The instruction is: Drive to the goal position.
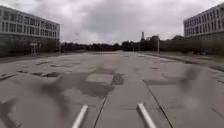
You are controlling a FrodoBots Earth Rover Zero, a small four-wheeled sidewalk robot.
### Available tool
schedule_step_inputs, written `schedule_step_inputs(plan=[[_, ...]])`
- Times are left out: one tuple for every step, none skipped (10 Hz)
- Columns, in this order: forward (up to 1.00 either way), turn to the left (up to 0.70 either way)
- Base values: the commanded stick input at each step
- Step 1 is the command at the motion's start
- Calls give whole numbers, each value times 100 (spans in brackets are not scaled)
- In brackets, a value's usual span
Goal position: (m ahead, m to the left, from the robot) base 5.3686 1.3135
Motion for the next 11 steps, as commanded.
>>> schedule_step_inputs(plan=[[100, 0], [100, 0], [100, 0], [100, -10], [100, -24], [100, -27], [100, -27], [100, -27], [100, -27], [100, -27], [100, -27]])
